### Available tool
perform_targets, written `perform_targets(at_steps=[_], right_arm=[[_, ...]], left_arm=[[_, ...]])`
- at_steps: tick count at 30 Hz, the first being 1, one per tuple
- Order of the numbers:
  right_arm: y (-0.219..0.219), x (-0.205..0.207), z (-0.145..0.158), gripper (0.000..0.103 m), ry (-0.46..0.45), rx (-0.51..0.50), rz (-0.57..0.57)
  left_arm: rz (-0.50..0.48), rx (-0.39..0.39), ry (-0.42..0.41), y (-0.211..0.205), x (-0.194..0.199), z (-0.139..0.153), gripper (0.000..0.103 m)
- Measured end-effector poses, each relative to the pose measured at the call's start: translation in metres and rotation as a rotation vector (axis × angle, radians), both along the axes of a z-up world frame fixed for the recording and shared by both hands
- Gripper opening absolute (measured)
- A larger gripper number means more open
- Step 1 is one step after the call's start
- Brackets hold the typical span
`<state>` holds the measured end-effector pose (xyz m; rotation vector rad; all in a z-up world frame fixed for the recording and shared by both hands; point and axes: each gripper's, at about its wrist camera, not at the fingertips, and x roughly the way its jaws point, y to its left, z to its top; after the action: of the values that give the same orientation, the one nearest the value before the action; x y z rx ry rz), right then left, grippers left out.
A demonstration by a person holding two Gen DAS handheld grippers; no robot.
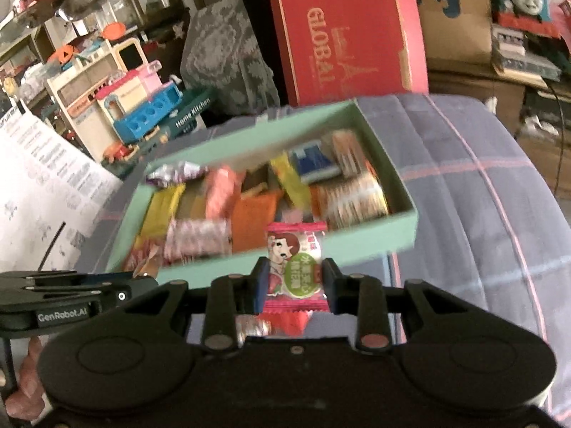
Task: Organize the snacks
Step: 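Place the orange round candy in the box with the left tool while the right tool places the green-pink candy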
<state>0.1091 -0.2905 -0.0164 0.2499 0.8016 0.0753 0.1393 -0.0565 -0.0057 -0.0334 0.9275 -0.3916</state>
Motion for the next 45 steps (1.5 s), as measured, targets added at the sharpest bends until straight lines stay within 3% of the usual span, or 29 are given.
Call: perform_targets(at_steps=[7,14,26,27,30,31,38,40,45], right_arm=[[0.008,0.081,0.010,0.031,0.010,0.039,0.023],[0.018,0.167,-0.002,0.031,0.046,0.098,0.021],[0.030,0.242,-0.038,0.034,0.083,0.137,0.007],[0.031,0.244,-0.037,0.036,0.073,0.137,0.001],[0.030,0.247,-0.035,0.071,0.053,0.149,-0.010],[0.029,0.244,-0.033,0.082,0.040,0.145,-0.020],[0.022,0.225,-0.031,0.092,0.036,0.140,-0.048],[0.021,0.219,-0.030,0.102,0.038,0.138,-0.048],[0.018,0.197,-0.022,0.103,0.035,0.130,-0.045]], left_arm=[[-0.001,0.018,-0.020,-0.012,0.070,0.010,0.026],[-0.007,0.075,-0.033,-0.032,0.138,-0.003,0.026],[0.017,0.116,0.007,-0.046,0.210,-0.040,0.028],[0.025,0.119,0.004,-0.047,0.212,-0.041,0.035],[0.057,0.148,-0.026,-0.048,0.212,-0.040,0.068],[0.061,0.152,-0.035,-0.048,0.210,-0.039,0.070],[0.072,0.161,-0.036,-0.045,0.193,-0.035,0.088],[0.071,0.162,-0.039,-0.045,0.186,-0.031,0.091],[0.068,0.163,-0.047,-0.043,0.163,-0.019,0.100]])
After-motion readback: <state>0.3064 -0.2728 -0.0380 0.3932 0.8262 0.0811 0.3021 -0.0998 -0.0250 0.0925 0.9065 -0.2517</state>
